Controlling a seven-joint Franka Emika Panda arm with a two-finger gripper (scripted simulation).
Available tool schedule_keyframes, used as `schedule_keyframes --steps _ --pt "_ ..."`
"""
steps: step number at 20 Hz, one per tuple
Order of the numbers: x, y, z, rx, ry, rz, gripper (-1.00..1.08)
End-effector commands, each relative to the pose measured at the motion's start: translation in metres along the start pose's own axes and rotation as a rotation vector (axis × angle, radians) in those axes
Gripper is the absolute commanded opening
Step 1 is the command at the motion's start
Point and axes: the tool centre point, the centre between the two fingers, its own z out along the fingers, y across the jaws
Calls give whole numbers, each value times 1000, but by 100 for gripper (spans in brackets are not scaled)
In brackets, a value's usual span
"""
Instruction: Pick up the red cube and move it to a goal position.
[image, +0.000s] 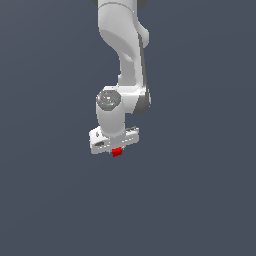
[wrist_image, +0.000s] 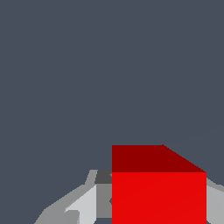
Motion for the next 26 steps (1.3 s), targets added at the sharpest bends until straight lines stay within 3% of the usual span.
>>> schedule_keyframes --steps 1,16,26 --pt "-10 0 -21 -1 1 0 -100" --pt "-70 -3 -151 0 2 0 -100" --pt "-90 -2 -201 0 2 0 -100"
